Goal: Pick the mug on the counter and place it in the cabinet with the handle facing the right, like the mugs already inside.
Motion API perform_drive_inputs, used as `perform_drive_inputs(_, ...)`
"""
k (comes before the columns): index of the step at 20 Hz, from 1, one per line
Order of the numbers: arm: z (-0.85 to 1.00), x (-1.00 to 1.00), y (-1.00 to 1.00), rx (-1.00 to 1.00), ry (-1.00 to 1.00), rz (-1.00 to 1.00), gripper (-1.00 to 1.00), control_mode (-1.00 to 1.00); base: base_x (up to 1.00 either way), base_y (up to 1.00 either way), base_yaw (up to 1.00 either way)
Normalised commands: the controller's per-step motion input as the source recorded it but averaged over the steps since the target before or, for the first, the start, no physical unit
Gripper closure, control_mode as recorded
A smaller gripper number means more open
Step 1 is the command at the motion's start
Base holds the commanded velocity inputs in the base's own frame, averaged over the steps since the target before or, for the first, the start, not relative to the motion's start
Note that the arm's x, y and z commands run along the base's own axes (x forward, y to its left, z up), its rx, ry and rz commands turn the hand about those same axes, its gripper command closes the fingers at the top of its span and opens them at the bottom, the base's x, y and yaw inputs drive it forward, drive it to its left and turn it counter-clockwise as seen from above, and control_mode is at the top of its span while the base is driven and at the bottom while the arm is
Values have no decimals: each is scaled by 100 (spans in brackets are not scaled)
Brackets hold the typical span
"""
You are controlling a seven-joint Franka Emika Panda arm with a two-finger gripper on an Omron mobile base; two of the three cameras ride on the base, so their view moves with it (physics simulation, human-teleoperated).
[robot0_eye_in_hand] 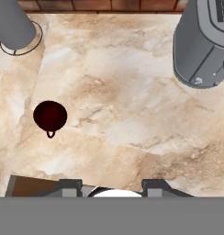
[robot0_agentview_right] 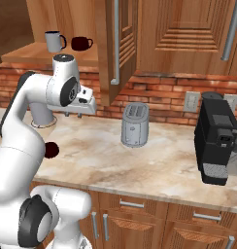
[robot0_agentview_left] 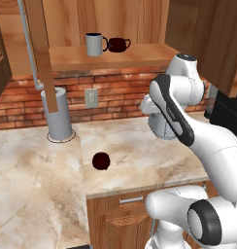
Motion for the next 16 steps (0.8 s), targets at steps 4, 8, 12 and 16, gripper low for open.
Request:
perform_drive_inputs(4,0,0,0,1,0,0,-100,-100,0,0,0)
perform_drive_inputs(8,0,-6,0,1,0,0,-100,-100,0,0,0)
perform_drive_inputs(12,-7,-15,4,0,-3,0,-100,-100,0,0,0)
perform_drive_inputs(16,-14,-8,8,0,-2,0,-100,-100,0,0,0)
